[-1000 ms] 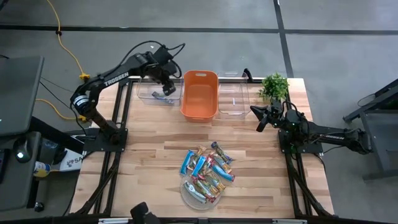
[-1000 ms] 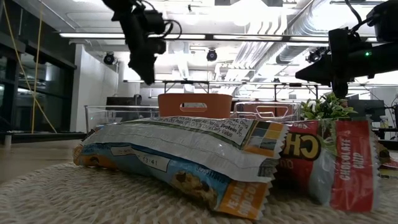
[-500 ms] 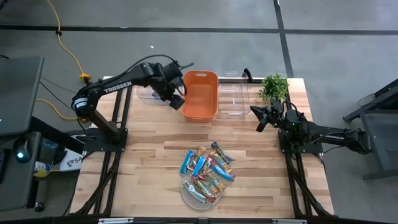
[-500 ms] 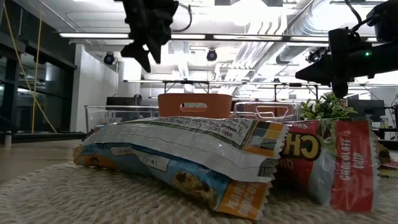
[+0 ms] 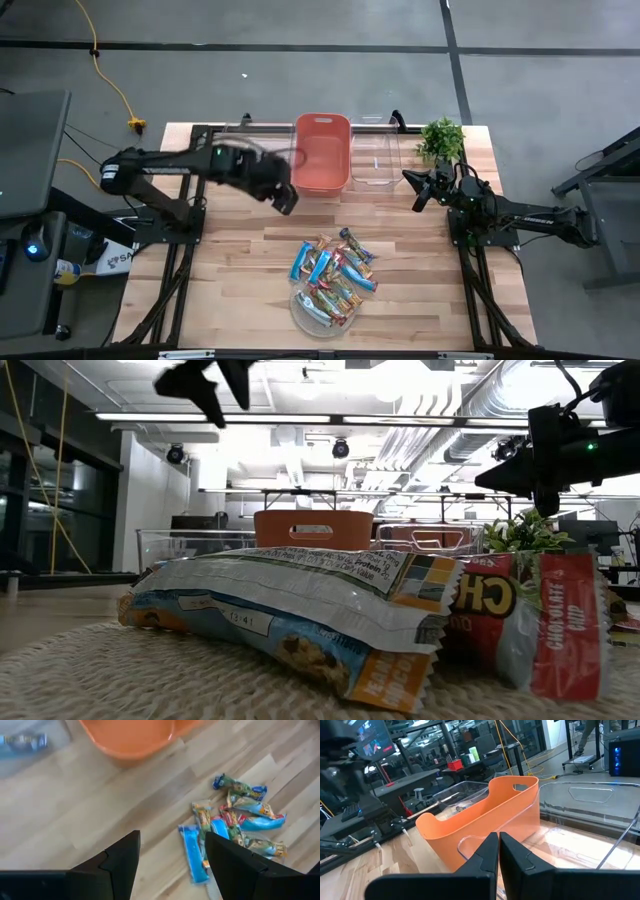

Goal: Pick and place Granola Bars by type
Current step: Put the blue granola bar into the left transparent bin

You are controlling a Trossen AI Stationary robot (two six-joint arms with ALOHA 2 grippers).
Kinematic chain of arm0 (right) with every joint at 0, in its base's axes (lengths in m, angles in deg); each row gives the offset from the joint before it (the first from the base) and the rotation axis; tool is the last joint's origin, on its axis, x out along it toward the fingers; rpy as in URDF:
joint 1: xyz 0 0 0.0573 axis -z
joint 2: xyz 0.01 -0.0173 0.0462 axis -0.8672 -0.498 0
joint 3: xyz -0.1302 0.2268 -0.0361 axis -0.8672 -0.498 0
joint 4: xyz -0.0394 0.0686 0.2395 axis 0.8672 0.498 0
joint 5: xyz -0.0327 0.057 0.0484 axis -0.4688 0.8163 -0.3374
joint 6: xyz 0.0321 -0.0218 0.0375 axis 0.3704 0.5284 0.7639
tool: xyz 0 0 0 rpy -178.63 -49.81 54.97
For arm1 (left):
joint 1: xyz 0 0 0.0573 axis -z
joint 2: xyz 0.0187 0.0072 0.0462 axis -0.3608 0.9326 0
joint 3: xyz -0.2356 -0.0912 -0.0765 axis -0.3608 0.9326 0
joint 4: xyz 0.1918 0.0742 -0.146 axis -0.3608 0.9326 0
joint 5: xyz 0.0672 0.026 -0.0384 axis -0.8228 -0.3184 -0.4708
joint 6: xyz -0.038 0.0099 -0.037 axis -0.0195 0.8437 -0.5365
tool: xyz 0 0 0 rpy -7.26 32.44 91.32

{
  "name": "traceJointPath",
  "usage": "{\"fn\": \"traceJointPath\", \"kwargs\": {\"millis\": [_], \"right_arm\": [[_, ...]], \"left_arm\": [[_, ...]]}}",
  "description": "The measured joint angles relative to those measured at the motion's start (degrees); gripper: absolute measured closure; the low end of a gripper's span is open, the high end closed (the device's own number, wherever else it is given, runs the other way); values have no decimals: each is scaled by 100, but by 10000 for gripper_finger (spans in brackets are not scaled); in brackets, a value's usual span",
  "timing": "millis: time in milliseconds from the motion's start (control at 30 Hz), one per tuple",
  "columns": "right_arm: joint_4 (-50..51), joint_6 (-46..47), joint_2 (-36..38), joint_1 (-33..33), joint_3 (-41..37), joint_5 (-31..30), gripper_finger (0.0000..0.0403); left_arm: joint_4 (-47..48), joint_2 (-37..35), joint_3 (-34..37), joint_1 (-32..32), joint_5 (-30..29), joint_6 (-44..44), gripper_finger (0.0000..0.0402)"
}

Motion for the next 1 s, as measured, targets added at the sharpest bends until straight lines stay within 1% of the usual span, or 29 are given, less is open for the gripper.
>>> {"fn": "traceJointPath", "kwargs": {"millis": [133, 233, 300, 400, 467, 633, 700, 800, 900, 1000], "right_arm": [[2, 0, 0, 0, 0, -1, 402], [0, 0, 0, 0, 0, -1, 402], [0, 0, 0, 0, -2, -1, 402], [0, 0, 0, 0, -2, 0, 402], [0, 0, 0, 0, -2, 1, 402], [0, 0, 0, 0, -2, -1, 402], [1, 0, 0, 0, -1, 1, 402], [0, 0, 0, 0, -1, -1, 402], [-20, 0, -13, 0, 0, -1, 402], [-10, 0, -13, 0, 0, 7, 402]], "left_arm": [[-36, 0, 130, 662, -305, -877, 181], [-278, -2, 365, 1052, -493, -1461, 181], [-457, 0, 602, 1221, -596, -1809, 181], [-809, 0, 978, 1347, -584, -2160, 181], [-1264, -1, 1254, 1378, -479, -2255, 181], [-2839, 2, 2011, 1362, -104, -2263, 181], [-3371, 98, 2229, 1343, -60, -2265, 181], [-3544, 358, 2341, 1243, 126, -2250, 181], [-3747, 659, 2341, 1080, 568, -1974, 181], [-4185, 898, 2339, 966, 974, -1807, 181]]}}
